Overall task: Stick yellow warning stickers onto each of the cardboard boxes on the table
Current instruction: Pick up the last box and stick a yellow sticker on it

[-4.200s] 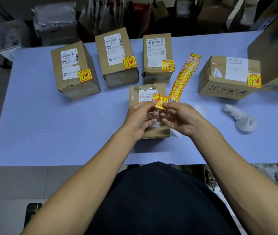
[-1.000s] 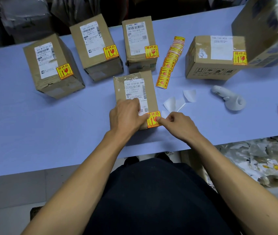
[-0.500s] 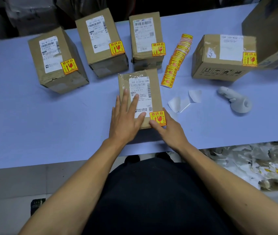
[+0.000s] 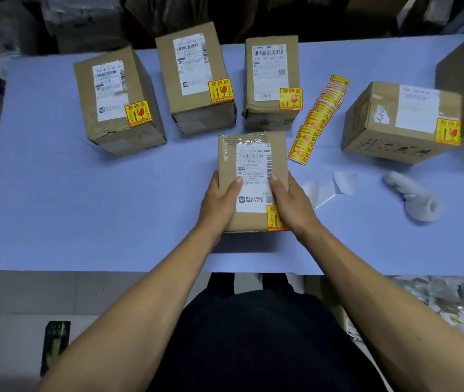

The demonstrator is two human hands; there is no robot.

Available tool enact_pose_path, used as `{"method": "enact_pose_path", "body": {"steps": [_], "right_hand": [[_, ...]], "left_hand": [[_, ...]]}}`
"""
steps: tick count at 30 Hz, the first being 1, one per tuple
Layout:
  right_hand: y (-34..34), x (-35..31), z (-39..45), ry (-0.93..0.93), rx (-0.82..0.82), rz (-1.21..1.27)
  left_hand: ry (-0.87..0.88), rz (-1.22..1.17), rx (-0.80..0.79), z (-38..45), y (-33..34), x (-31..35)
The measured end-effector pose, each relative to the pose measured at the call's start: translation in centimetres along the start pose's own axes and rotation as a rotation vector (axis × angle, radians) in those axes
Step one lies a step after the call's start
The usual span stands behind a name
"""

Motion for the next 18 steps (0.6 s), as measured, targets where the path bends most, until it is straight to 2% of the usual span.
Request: {"method": "enact_pose_path", "body": {"steps": [8, 18], "right_hand": [[2.1, -1.9, -1.4, -0.075, 0.005, -0.048], [16.6, -9.2, -5.8, -0.234, -0.247, -0.155]], "left_hand": [[0.009, -0.033, -0.005, 0.0, -3.2, -0.2], [-0.055, -0.099, 0.253, -0.1, -19.7, -4.7]]}}
Point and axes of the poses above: each hand's wrist, its own z-axis towards the middle knuckle, its own y-axis out of the palm, x = y × z, the point moved 7 cm from there along z, towards the middle knuckle, and after that the axes turned 9 degrees about x, right-handed, at the moved point
